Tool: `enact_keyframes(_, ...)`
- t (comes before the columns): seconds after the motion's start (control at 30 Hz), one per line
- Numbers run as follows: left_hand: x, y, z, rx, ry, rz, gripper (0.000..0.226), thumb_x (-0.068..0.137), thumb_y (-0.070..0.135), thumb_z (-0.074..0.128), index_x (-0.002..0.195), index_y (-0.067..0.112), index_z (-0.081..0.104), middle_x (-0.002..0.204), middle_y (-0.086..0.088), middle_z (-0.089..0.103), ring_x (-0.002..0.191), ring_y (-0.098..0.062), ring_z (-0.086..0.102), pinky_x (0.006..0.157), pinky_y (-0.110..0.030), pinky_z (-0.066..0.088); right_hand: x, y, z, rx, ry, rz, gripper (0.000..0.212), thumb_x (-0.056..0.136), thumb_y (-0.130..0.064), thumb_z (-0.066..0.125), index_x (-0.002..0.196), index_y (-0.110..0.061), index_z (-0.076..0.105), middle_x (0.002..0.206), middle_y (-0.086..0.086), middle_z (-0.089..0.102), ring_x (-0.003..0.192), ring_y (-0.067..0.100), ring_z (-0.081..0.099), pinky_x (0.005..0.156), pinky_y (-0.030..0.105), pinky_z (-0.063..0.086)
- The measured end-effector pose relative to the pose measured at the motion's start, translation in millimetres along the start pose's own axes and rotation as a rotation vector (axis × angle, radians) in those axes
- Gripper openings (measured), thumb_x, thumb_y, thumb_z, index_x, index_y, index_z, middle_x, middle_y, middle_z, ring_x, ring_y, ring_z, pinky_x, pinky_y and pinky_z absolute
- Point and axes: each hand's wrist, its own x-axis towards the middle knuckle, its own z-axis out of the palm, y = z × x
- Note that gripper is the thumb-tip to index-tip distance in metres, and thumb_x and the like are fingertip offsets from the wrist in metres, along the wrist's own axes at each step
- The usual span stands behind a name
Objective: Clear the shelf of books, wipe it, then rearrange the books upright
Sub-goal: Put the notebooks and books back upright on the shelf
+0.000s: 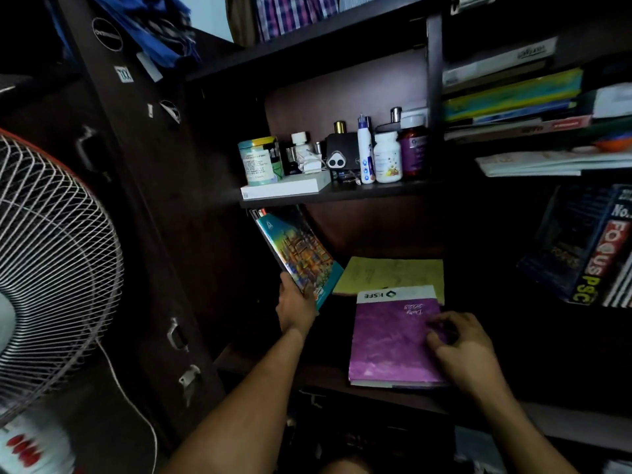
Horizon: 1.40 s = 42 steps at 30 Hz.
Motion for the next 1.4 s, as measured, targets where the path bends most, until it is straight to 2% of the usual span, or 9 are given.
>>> enact_keyframes(0.17, 6.3, -3.9, 5.5, -0.097, -0.200, 0.047, 0.074, 0.091, 0.000, 0.058, 0.151, 0.027, 0.026, 0.129, -0.005, 0.048, 0.107, -0.023, 0.057, 0.088, -0.031, 0.047, -1.0, -0.7, 0.8, -0.008, 0.003, -0.010, 0.020, 0.084, -0.004, 0.074, 0.102, -0.013, 0.073, 0.111, 0.001, 0.052, 0.095, 0.019, 0.058, 0.094, 0.023, 0.039)
enact_keyframes(0.27, 6.3, -5.7, 4.5, -0.098, -0.283, 0.066, 0.070, 0.092, -0.001, 0.061, 0.150, 0.026, 0.032, 0.135, -0.002, 0.038, 0.105, -0.015, 0.058, 0.087, -0.024, 0.047, 0.3, -0.7, 1.5, -0.006, 0.017, -0.010, 0.020, 0.084, -0.004, 0.075, 0.101, -0.014, 0.073, 0.110, 0.001, 0.053, 0.096, 0.020, 0.059, 0.094, 0.023, 0.039)
enact_keyframes(0.43, -1.3, -6.2, 15.9, 0.239, -0.381, 0.375, 0.036, 0.099, 0.029, 0.060, 0.134, 0.022, 0.052, 0.136, -0.004, 0.047, 0.116, -0.024, 0.058, 0.096, -0.035, 0.050, 0.3, 0.1, 2.2, 0.013, 0.018, -0.015, 0.022, 0.082, -0.003, 0.075, 0.097, -0.019, 0.071, 0.110, 0.002, 0.054, 0.095, 0.021, 0.060, 0.094, 0.025, 0.040)
enact_keyframes(0.6, -3.9, -1.7, 23.6, 0.529, -0.513, 0.482, 0.056, 0.103, 0.060, 0.031, 0.147, 0.029, 0.046, 0.148, -0.007, 0.050, 0.134, -0.029, 0.047, 0.109, -0.043, 0.038, 0.4, 0.4, 2.2, 0.040, 0.021, -0.018, 0.024, 0.083, -0.002, 0.075, 0.093, -0.023, 0.068, 0.107, 0.002, 0.052, 0.091, 0.020, 0.059, 0.092, 0.023, 0.038)
enact_keyframes(0.83, 7.7, 34.8, 34.3, 0.498, -0.469, 0.186, 0.052, 0.097, 0.060, 0.049, 0.120, 0.014, 0.057, 0.126, -0.014, 0.064, 0.114, -0.033, 0.059, 0.088, -0.038, 0.050, 2.8, 6.2, 3.4, 0.038, 0.012, -0.058, 0.031, 0.079, 0.001, 0.077, 0.095, -0.024, 0.069, 0.108, 0.002, 0.054, 0.090, 0.019, 0.061, 0.093, 0.026, 0.041)
enact_keyframes(0.97, 12.7, 49.4, 43.4, 0.405, -0.475, -0.074, 0.077, 0.078, 0.063, 0.071, 0.135, 0.016, 0.049, 0.134, -0.010, 0.060, 0.120, -0.031, 0.059, 0.097, -0.040, 0.050, 3.7, 8.5, 2.9, 0.032, 0.008, -0.074, 0.031, 0.079, 0.001, 0.077, 0.097, -0.024, 0.069, 0.109, 0.002, 0.054, 0.090, 0.018, 0.061, 0.093, 0.026, 0.042)
enact_keyframes(1.07, 22.1, 57.5, 48.1, 0.328, -0.568, -0.196, 0.069, 0.081, 0.046, 0.076, 0.134, 0.008, 0.053, 0.134, -0.010, 0.059, 0.118, -0.028, 0.059, 0.100, -0.038, 0.051, 4.1, 10.0, 4.5, 0.035, 0.021, -0.074, 0.031, 0.079, 0.001, 0.077, 0.097, -0.022, 0.070, 0.110, 0.002, 0.055, 0.091, 0.018, 0.062, 0.093, 0.025, 0.042)
enact_keyframes(1.23, 22.8, 62.1, 57.1, 0.453, -0.554, -0.168, 0.091, 0.064, 0.078, 0.066, 0.131, 0.017, 0.057, 0.132, -0.008, 0.060, 0.119, -0.031, 0.058, 0.097, -0.043, 0.052, 3.7, 9.4, 3.4, 0.035, 0.006, -0.047, 0.029, 0.080, -0.001, 0.077, 0.098, -0.023, 0.070, 0.113, 0.002, 0.054, 0.095, 0.018, 0.061, 0.096, 0.027, 0.044)
enact_keyframes(1.4, 27.7, 63.1, 64.0, 0.386, -0.577, -0.221, 0.086, 0.065, 0.064, 0.081, 0.133, 0.017, 0.057, 0.135, -0.006, 0.059, 0.122, -0.028, 0.057, 0.099, -0.041, 0.051, 2.1, 5.5, 1.5, 0.041, 0.000, -0.054, 0.030, 0.080, 0.000, 0.076, 0.098, -0.023, 0.069, 0.111, 0.002, 0.054, 0.093, 0.017, 0.060, 0.093, 0.025, 0.042)
